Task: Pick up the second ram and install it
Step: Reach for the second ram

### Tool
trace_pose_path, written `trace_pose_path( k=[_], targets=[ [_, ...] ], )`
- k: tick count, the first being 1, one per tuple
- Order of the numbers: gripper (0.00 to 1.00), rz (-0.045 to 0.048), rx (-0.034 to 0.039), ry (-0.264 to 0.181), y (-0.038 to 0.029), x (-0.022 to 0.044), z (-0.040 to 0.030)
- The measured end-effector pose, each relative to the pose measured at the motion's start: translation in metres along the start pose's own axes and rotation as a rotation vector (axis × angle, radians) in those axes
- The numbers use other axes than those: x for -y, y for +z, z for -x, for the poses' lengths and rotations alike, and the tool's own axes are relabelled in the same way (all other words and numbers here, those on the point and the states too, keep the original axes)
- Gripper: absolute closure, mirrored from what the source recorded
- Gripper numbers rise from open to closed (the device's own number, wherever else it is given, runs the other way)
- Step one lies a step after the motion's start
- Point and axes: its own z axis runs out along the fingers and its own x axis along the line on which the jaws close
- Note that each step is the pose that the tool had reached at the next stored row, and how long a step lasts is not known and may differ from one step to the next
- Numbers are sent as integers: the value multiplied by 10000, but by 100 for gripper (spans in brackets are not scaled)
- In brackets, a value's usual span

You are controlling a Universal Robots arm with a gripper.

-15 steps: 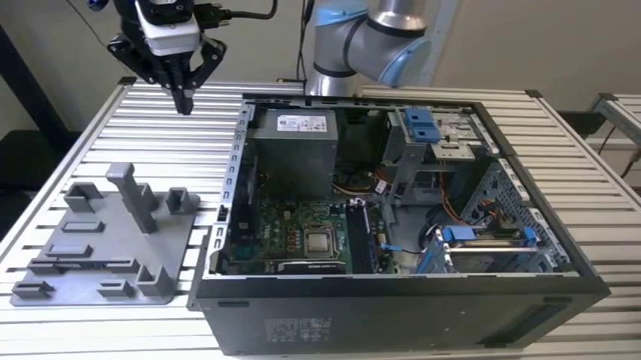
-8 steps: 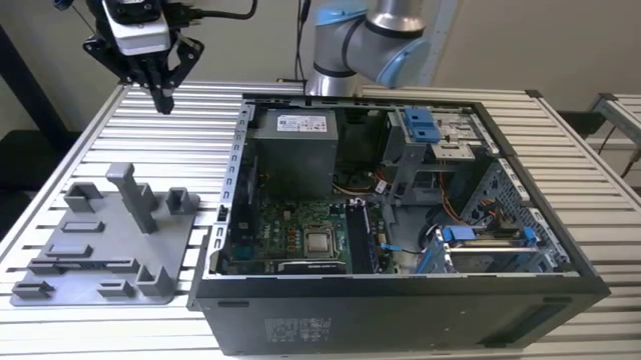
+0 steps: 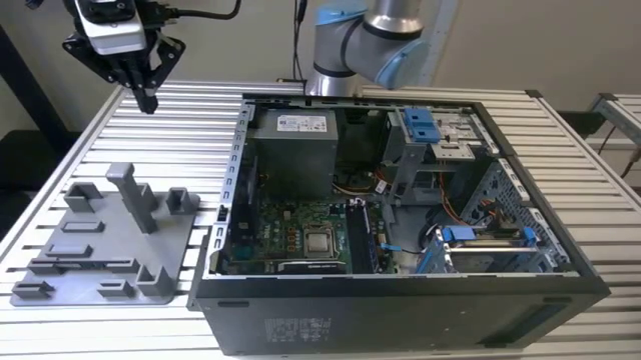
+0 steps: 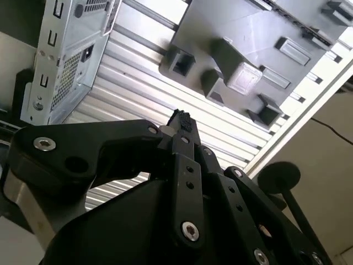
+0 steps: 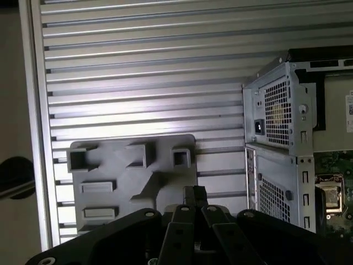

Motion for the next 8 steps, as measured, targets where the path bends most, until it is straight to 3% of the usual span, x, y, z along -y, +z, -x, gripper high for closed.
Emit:
trace_pose_path(
  k=[8],
  targets=[
    [89, 8, 0, 7, 4, 30, -336]
  ],
)
